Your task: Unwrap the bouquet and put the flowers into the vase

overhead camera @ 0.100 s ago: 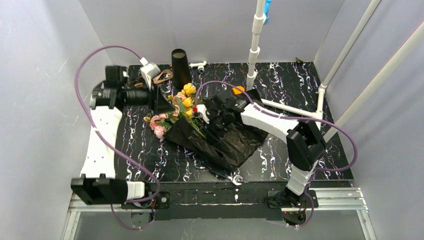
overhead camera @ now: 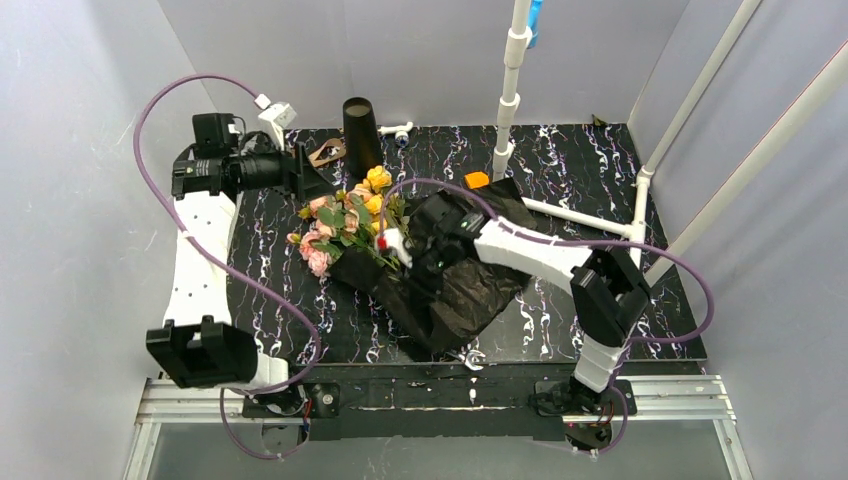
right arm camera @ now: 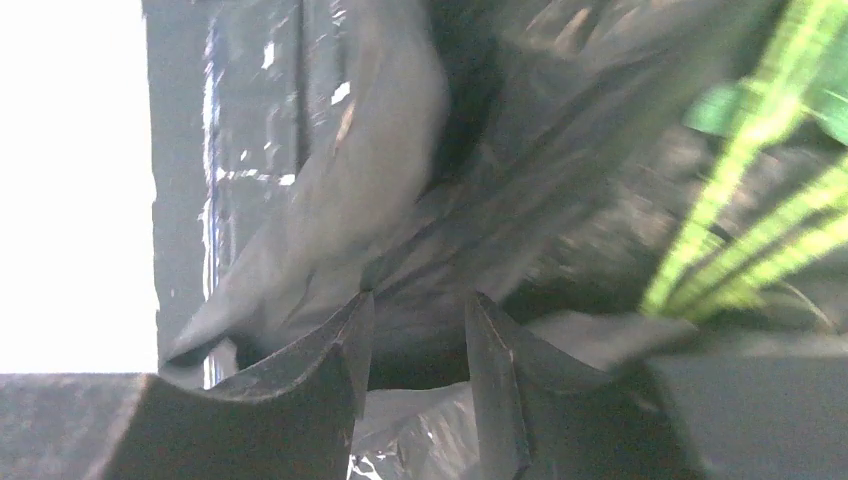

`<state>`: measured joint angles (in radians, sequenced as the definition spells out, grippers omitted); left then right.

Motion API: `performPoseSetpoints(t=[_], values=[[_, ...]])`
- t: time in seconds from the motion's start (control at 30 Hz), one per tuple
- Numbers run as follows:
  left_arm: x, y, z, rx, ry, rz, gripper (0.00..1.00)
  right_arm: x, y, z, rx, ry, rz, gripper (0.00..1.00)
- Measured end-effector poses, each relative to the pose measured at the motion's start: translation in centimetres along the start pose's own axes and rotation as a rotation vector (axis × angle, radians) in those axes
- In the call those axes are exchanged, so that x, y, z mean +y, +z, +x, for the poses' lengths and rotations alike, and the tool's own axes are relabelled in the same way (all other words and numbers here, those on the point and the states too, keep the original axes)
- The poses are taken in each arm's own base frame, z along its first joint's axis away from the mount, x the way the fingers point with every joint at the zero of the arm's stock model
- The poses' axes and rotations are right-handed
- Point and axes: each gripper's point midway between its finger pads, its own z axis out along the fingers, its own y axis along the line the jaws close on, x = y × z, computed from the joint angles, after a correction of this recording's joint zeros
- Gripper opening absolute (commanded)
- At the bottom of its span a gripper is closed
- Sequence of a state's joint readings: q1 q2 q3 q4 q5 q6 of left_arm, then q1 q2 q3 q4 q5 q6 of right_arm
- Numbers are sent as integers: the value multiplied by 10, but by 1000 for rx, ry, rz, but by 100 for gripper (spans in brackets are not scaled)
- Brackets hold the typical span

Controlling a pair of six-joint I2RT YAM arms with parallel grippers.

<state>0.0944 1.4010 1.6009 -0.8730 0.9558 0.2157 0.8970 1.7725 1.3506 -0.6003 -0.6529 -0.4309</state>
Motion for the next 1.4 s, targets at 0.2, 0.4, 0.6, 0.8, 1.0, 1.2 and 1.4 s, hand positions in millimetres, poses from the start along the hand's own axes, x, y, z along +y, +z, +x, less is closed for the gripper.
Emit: performPoseSetpoints(t=[0.2,0.4,0.6,0.8,1.0,1.2,1.4], values=[[52,23,42,82,-129,-73,52,66,35,19,90,-252,-126,48],[52,81,112,316,-92,-2,48,77,32,16,86,-374,-123,49],[40,84,194,507,-31,62,40,65,-7,-10,-16,-351,11,50],[19,56,261,648,167,140,48,38,-86,-44,-234,-234,245,50],[7,39,297,731,427,189,59,-17,-94,-29,-193,-30,359,60],[16,35,325,793,616,167,62,-56,-62,-12,-64,107,363,81],[23,32,336,821,721,140,63,-75,-49,-16,-10,162,355,97]])
